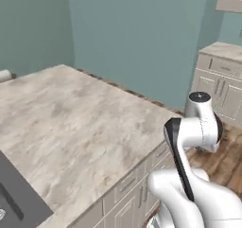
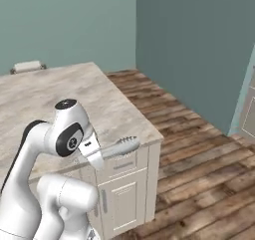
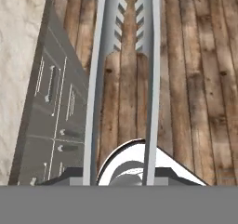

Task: Pick up the tongs from the counter and place them near the plate next to the oven.

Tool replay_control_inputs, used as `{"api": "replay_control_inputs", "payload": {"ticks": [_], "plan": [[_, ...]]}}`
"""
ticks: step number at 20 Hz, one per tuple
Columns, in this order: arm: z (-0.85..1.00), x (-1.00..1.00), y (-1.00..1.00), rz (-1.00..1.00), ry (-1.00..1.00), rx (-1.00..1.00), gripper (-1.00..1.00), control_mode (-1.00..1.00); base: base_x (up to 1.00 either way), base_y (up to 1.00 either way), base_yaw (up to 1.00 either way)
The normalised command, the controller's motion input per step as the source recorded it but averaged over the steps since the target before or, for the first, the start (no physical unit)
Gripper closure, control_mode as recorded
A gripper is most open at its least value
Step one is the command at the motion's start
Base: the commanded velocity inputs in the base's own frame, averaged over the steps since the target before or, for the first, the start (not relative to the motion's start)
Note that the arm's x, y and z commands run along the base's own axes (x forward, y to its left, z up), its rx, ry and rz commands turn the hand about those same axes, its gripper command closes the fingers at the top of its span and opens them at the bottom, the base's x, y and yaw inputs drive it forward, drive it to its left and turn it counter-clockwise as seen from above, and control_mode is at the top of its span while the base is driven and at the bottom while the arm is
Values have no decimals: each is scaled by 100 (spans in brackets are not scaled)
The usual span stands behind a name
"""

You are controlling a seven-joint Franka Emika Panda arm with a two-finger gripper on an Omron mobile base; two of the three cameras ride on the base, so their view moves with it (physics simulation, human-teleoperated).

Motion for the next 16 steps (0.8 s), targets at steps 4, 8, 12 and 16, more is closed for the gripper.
{"api": "replay_control_inputs", "payload": {"ticks": [4,8,12,16], "plan": [[0,0,0,0,0,0,100,100,0,-6,-80],[0,0,0,0,0,0,100,100,0,0,-83],[0,0,0,0,0,0,100,100,0,0,-81],[0,0,0,0,0,0,100,100,0,-3,-75]]}}
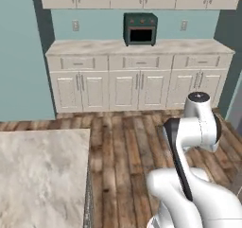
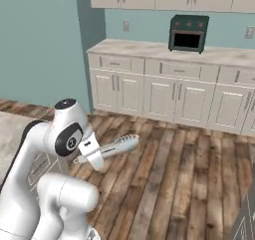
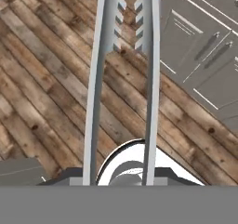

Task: Pick up the tongs from the counter and place them near the plate next to the oven.

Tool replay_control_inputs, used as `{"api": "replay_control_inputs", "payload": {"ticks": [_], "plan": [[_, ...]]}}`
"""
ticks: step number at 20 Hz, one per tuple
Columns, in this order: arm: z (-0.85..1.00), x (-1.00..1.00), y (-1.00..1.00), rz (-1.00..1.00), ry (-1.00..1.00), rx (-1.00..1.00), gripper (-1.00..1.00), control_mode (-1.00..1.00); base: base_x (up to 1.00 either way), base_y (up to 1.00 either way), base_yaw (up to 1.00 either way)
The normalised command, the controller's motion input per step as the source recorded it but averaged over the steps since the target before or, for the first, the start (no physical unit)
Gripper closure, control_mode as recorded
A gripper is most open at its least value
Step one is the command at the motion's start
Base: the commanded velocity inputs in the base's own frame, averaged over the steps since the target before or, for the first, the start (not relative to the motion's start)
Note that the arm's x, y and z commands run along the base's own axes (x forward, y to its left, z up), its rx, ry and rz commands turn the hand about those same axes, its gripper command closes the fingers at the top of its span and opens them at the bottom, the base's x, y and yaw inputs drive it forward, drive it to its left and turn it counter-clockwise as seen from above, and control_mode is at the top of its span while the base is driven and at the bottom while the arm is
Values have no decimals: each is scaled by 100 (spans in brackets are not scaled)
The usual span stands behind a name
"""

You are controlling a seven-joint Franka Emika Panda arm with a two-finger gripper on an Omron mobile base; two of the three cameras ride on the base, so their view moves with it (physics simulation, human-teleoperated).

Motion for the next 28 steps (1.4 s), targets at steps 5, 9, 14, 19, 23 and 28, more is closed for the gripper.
{"api": "replay_control_inputs", "payload": {"ticks": [5,9,14,19,23,28], "plan": [[0,0,0,0,0,0,100,100,0,-3,-72],[0,0,0,0,0,0,100,100,0,-11,-60],[0,0,0,0,0,0,100,100,0,-15,-57],[0,0,0,0,0,0,100,100,0,-22,-52],[0,0,0,0,0,0,100,100,0,-31,-47],[0,0,0,0,0,0,100,100,0,-47,-41]]}}
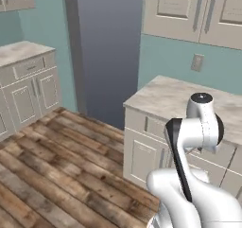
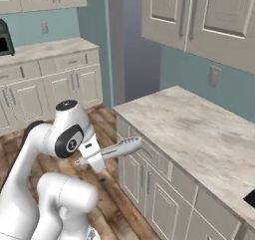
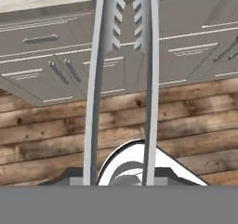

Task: Pick up the tongs from the counter and place them near the plate next to the oven.

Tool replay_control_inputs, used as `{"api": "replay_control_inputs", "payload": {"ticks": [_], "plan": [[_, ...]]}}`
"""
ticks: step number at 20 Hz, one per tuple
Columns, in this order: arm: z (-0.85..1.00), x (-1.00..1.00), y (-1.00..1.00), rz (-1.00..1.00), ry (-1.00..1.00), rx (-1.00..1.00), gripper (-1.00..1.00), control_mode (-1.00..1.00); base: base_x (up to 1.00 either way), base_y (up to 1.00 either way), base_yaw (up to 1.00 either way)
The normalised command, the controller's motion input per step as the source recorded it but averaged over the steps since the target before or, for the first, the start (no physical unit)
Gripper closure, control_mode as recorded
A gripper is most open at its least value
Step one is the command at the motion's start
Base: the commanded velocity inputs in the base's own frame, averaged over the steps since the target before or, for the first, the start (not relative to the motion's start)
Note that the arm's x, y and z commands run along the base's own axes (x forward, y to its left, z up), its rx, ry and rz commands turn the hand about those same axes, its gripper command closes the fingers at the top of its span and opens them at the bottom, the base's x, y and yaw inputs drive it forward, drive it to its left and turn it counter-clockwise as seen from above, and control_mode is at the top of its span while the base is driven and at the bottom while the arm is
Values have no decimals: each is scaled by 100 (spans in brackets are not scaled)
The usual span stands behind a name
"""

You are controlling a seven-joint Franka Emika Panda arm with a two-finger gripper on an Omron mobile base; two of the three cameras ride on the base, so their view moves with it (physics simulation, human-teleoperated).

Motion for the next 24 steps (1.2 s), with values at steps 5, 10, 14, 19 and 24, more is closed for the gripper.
{"api": "replay_control_inputs", "payload": {"ticks": [5,10,14,19,24], "plan": [[0,0,0,0,0,0,100,100,0,-58,-43],[0,0,0,0,0,0,100,100,0,-62,-41],[0,0,0,0,0,0,100,100,0,-70,-40],[0,0,0,0,0,0,100,100,0,-72,-37],[0,0,0,0,0,0,100,100,1,-77,-35]]}}
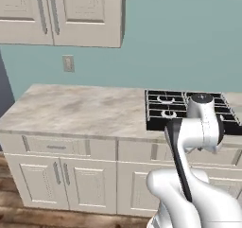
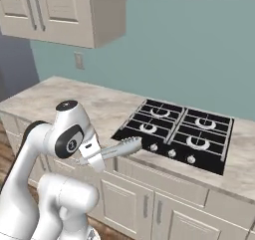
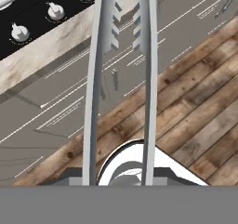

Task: Pick up the tongs from the counter and place them near the plate next to the oven.

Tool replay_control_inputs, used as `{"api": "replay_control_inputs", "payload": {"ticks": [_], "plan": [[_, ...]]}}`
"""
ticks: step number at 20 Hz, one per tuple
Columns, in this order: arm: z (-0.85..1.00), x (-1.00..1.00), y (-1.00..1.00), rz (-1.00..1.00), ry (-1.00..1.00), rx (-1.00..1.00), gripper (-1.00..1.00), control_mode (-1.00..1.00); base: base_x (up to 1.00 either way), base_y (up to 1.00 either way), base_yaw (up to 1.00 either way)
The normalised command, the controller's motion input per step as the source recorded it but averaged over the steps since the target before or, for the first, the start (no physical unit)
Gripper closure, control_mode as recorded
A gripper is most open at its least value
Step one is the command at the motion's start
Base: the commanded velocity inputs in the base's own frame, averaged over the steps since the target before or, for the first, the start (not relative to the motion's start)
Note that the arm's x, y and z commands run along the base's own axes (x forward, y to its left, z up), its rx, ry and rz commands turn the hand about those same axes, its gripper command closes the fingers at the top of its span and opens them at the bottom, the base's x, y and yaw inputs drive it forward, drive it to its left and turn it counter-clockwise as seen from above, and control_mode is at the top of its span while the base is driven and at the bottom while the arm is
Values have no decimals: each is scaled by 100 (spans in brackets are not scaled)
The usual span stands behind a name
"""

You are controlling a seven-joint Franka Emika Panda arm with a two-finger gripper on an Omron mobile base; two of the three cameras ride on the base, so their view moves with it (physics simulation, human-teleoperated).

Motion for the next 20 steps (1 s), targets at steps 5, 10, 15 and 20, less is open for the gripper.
{"api": "replay_control_inputs", "payload": {"ticks": [5,10,15,20], "plan": [[0,0,0,0,0,0,100,100,9,-79,-33],[0,0,0,0,0,0,100,100,19,-77,-32],[0,0,0,0,0,0,100,100,26,-71,-32],[0,0,0,0,0,0,100,100,26,-68,-32]]}}
